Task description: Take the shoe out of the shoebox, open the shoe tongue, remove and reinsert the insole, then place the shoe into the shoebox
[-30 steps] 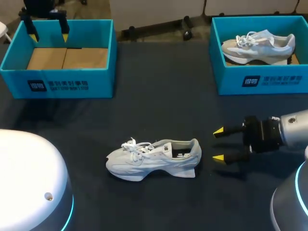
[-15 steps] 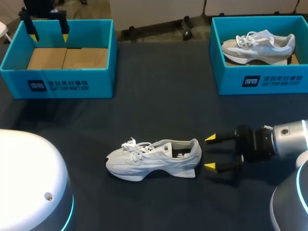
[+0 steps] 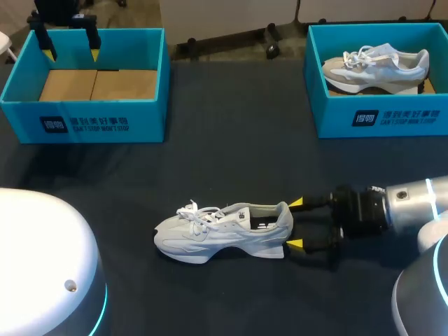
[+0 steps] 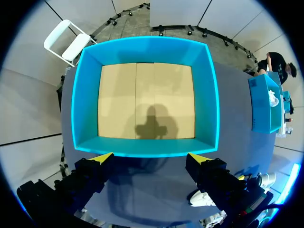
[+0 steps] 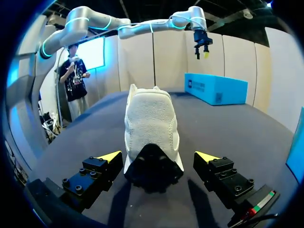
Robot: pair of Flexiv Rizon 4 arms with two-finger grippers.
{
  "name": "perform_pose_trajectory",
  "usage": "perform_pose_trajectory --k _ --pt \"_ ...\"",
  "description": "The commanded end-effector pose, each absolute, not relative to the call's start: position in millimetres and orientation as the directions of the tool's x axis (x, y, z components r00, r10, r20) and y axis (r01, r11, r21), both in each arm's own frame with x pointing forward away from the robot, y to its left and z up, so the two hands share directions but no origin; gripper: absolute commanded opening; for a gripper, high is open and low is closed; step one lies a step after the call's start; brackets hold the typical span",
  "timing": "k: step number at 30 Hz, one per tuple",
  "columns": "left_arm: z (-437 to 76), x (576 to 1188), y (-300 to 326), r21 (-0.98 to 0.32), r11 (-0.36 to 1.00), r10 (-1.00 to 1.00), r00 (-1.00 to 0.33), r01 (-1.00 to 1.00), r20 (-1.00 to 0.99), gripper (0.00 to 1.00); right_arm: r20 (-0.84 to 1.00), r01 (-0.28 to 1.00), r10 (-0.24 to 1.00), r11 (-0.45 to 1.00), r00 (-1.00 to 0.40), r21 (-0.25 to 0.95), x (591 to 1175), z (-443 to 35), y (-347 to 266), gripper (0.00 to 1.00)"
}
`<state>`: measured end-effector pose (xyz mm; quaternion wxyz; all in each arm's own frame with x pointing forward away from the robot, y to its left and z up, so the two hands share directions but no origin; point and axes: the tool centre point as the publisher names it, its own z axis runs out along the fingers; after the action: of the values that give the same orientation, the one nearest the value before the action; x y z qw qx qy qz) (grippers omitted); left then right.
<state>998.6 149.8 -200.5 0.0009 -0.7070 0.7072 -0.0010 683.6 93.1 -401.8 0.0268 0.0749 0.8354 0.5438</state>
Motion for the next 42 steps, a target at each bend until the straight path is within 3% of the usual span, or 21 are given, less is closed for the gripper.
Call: perform_pose_trajectory --k 1,42 --pt "-200.2 998.9 149.8 -0.002 0.000 -1.000 0.000 -1.000 0.000 1.00 0.034 0.090 0.147 0.390 -0.989 0.916 687.8 -407.1 100.5 1.00" --pt "-200.2 998.9 149.8 -0.002 0.000 -1.000 0.000 -1.000 0.000 1.00 0.034 0.064 0.101 0.311 -0.994 0.948 683.2 -416.5 136.4 1.00"
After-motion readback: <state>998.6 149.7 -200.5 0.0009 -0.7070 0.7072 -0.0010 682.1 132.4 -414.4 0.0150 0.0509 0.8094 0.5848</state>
